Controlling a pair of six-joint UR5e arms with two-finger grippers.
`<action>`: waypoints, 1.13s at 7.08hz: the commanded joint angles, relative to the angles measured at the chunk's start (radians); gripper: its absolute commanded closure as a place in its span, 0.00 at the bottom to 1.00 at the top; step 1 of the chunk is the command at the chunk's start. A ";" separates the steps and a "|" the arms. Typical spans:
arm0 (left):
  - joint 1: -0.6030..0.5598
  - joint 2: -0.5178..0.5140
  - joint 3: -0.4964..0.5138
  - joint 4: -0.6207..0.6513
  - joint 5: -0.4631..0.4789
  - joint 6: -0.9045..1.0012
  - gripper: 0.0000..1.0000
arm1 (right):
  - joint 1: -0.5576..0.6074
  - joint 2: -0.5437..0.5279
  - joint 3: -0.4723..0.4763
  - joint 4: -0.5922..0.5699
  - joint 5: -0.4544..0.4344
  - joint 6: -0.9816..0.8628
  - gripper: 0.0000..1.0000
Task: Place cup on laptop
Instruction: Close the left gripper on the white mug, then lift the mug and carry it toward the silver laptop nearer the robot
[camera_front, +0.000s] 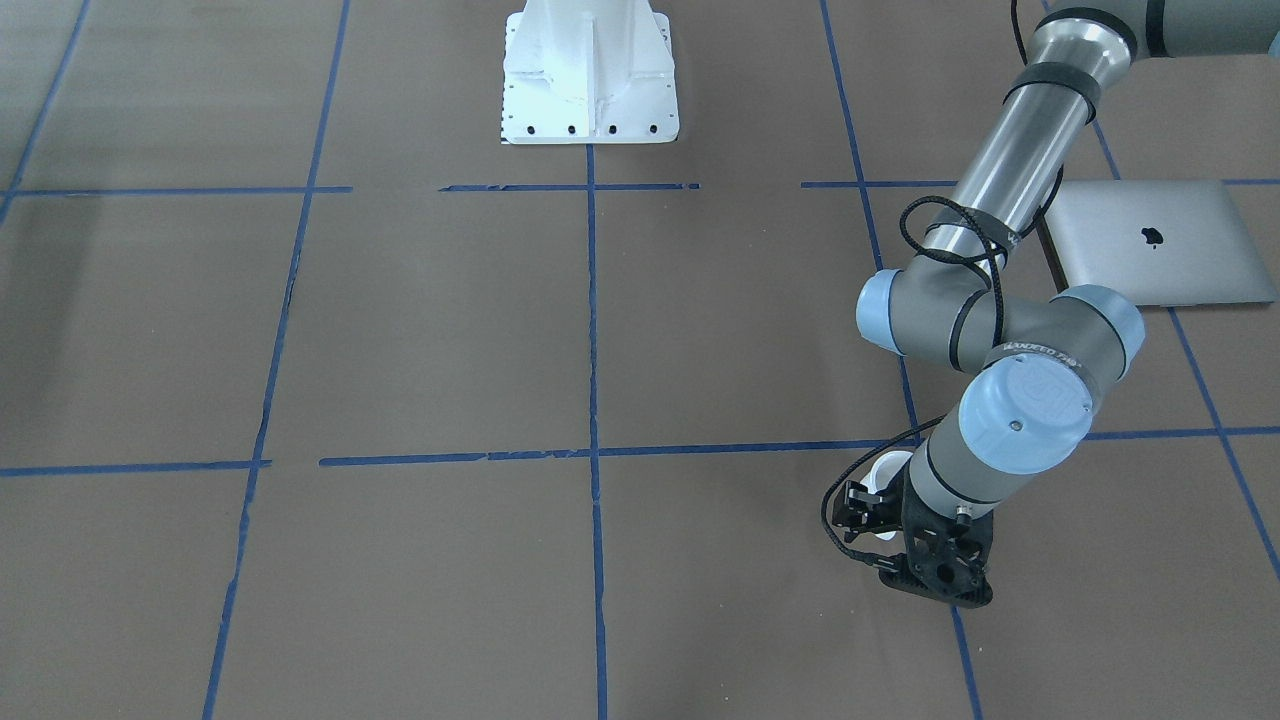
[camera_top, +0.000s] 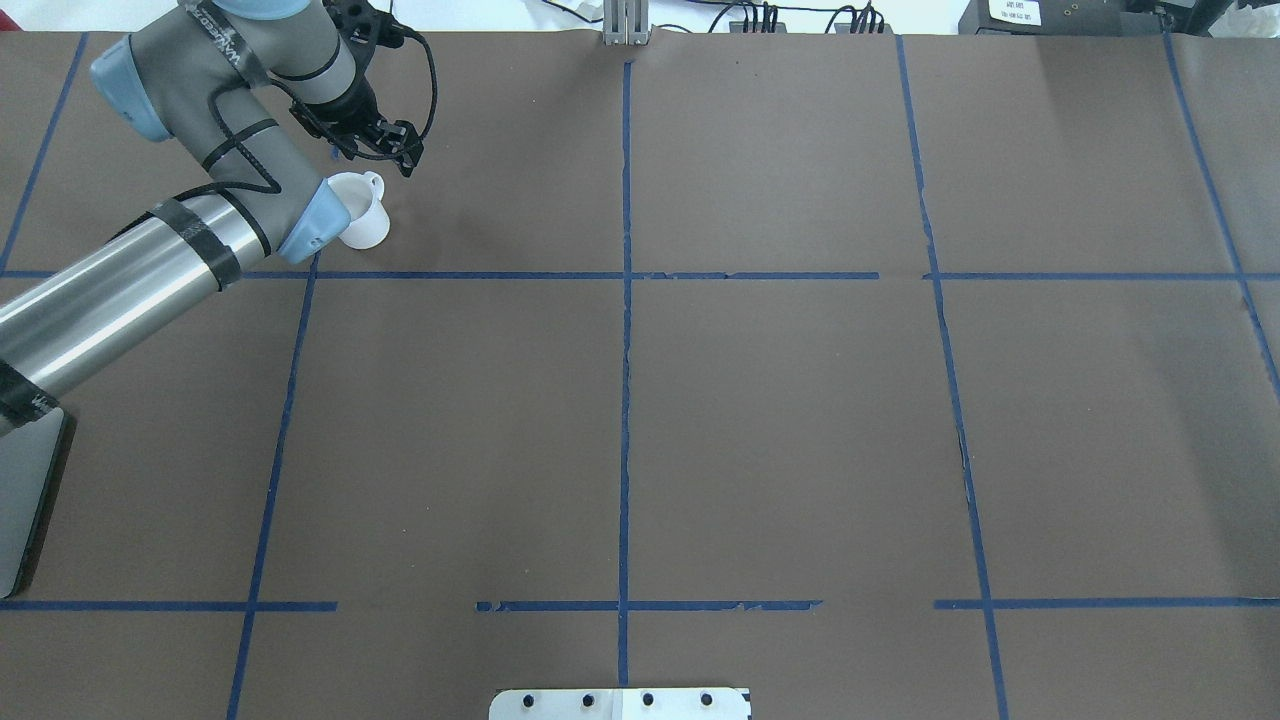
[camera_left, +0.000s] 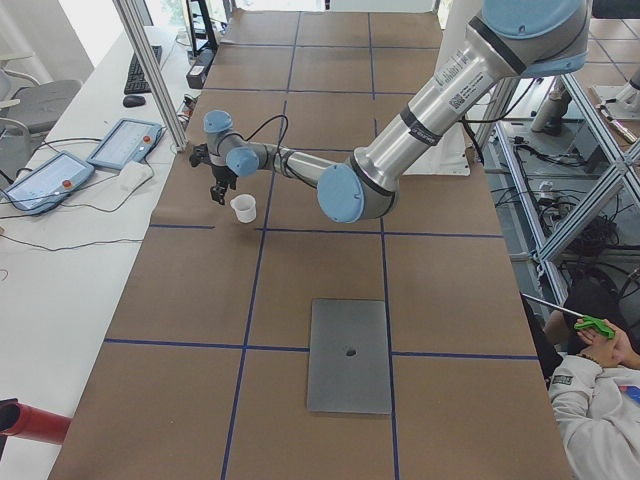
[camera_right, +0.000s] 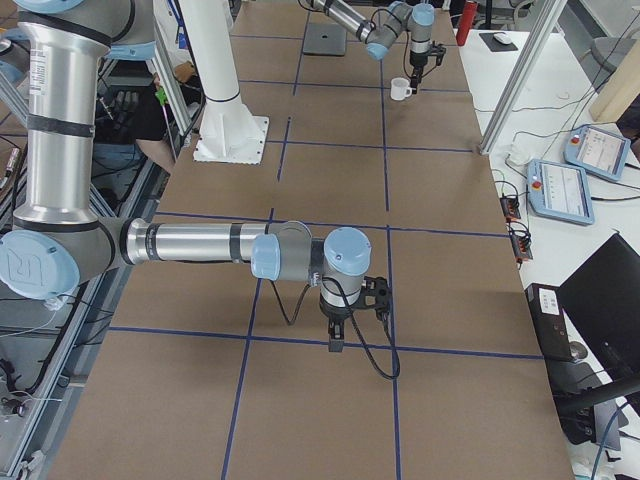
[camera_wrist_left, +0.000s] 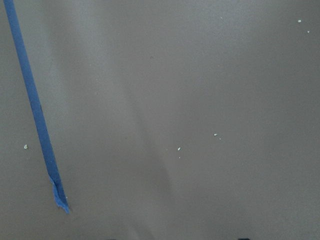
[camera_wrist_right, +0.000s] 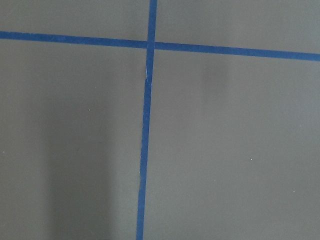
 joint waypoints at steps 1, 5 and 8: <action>0.014 0.029 0.001 -0.020 0.001 -0.006 0.30 | 0.000 0.000 0.000 0.002 0.000 0.000 0.00; 0.014 0.030 0.001 -0.019 0.000 -0.009 1.00 | 0.000 0.000 0.000 0.000 0.000 0.000 0.00; -0.048 0.077 -0.178 0.101 -0.006 -0.009 1.00 | 0.000 0.000 0.000 0.000 0.000 0.000 0.00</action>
